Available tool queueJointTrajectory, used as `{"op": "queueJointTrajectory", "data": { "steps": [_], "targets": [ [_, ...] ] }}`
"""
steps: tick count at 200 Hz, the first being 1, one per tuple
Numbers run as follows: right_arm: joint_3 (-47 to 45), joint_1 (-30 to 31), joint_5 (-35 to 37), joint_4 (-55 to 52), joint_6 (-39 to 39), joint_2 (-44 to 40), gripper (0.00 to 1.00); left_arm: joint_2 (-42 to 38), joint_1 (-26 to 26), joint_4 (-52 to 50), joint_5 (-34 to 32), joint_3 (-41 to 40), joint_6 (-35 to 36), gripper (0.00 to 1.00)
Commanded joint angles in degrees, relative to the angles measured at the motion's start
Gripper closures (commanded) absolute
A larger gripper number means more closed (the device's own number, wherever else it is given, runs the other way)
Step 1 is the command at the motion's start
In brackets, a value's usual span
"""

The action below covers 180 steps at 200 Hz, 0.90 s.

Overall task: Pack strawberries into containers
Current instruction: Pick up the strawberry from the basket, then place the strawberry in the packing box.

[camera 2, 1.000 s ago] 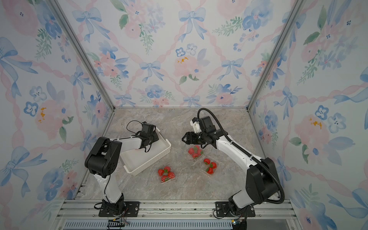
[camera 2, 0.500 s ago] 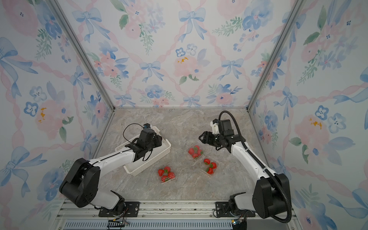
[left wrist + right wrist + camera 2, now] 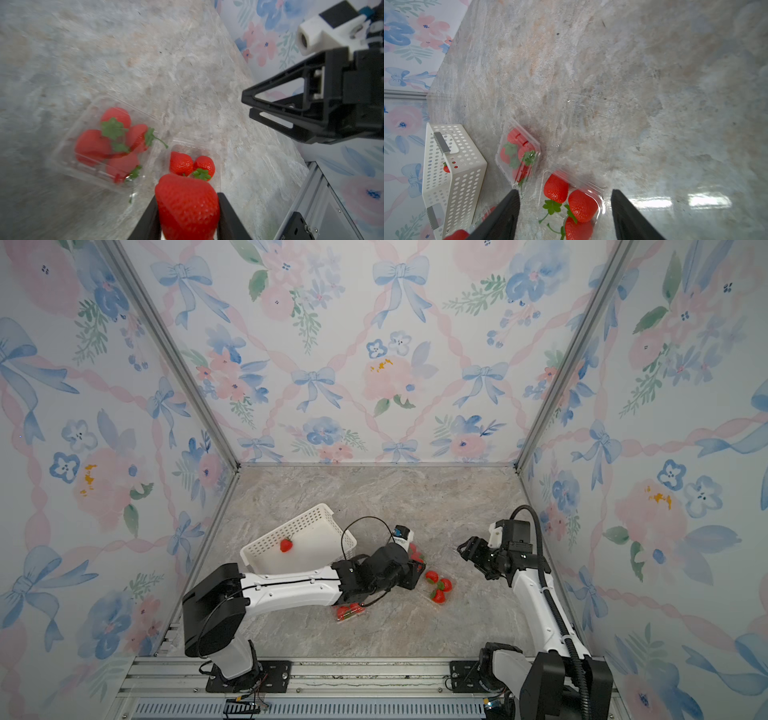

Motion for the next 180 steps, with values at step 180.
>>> {"op": "queueJointTrajectory", "data": {
  "steps": [180],
  "targets": [
    [-4.4, -6.0, -9.4, -2.0, -3.2, -5.7, 0.28, 14.2, -2.1, -3.4, 0.2, 9.2, -4.3, 0.59]
  ]
}}
